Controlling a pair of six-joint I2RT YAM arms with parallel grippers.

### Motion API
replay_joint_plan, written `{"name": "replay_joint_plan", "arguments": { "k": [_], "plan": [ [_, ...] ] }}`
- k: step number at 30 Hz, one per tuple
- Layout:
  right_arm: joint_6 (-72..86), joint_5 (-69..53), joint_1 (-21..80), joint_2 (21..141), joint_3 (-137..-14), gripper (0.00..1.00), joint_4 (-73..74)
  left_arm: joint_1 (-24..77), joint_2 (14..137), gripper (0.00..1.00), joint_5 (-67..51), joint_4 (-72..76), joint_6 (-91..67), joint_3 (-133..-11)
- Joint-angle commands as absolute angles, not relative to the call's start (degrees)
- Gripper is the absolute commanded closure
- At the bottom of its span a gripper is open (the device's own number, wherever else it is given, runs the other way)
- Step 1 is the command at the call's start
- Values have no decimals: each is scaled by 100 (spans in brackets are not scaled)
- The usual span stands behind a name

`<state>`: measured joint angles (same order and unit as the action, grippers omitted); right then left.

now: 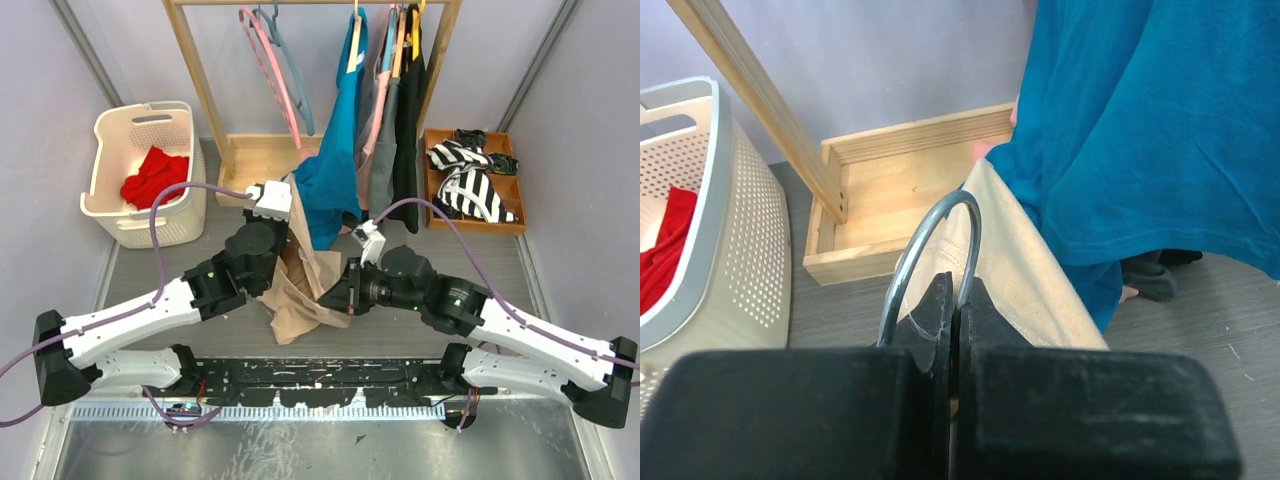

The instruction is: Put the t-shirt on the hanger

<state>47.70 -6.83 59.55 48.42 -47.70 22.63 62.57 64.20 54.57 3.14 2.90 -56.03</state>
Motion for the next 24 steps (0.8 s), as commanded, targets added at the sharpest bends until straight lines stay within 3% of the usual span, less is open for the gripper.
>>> {"name": "replay_joint_plan", "arguments": {
  "k": [1, 12, 19, 22, 24],
  "plan": [
    [4935, -853, 6375, 5188, -4814, 99, 1370, 6223, 6608, 100, 5953, 904, -170, -5783],
    [5105, -610, 7201, 5444, -4484, 99, 706, 6230, 7117, 100, 6296, 401, -873, -5873],
    [5123, -74, 7207, 5296, -4087, 97, 1194, 6223, 7209, 100, 5932, -55, -1404, -5757],
    [5042, 2, 7206, 5295, -4105, 59, 1425, 6223, 7013, 100, 5739, -540, -1699, -5675],
    [4923, 172, 7205, 5222, -4311, 44, 1746, 6223, 6802, 100, 5655, -910, -1908, -5590]
  ]
}}
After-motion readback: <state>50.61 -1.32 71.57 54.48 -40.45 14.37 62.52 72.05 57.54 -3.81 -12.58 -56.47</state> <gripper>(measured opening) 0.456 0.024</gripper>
